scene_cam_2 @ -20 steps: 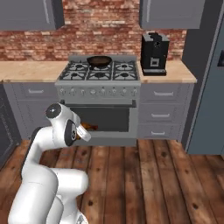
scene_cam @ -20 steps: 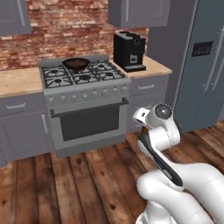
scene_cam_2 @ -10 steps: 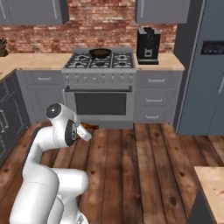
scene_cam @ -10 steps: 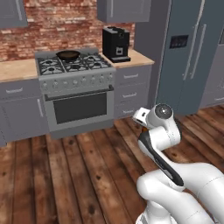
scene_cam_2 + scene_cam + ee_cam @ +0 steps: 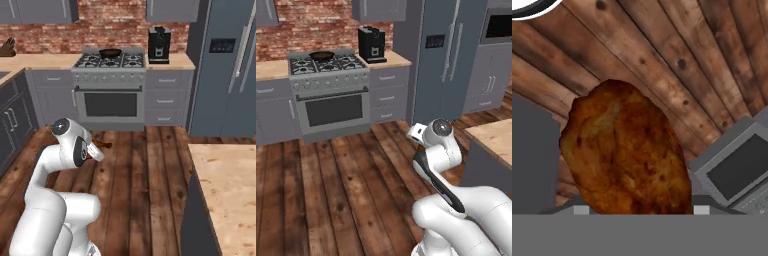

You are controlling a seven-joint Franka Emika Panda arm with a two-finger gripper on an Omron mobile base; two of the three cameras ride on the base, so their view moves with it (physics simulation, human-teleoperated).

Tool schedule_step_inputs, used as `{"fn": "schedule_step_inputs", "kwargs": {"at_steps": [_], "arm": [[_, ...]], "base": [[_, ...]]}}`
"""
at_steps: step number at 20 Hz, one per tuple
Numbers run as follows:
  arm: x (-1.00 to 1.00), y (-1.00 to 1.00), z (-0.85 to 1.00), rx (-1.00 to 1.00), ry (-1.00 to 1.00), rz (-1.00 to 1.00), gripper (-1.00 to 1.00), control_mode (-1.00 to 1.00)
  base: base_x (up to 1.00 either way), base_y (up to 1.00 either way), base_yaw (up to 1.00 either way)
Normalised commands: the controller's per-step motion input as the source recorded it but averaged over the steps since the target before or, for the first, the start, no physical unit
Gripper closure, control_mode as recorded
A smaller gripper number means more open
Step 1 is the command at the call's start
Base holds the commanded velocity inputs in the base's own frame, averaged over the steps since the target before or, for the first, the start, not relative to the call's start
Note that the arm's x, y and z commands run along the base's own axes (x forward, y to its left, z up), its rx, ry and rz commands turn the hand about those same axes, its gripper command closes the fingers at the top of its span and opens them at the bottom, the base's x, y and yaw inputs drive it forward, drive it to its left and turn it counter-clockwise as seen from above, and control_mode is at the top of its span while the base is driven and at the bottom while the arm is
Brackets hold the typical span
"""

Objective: Take the chicken drumsticks from the pan and place one on each plate on the dining counter.

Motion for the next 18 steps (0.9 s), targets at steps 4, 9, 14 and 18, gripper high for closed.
{"fn": "schedule_step_inputs", "kwargs": {"at_steps": [4,9,14,18], "arm": [[0.00,0.00,0.00,0.00,0.00,0.00,1.00,1.00],[0.00,0.00,0.00,0.00,0.00,0.00,1.00,1.00],[0.00,0.00,0.00,0.00,0.00,0.00,1.00,1.00],[0.00,0.00,0.00,0.00,0.00,0.00,1.00,1.00]], "base": [[-1.00,-0.83,0.00],[-1.00,-0.79,0.00],[-1.00,-0.66,0.00],[-1.00,-0.58,0.00]]}}
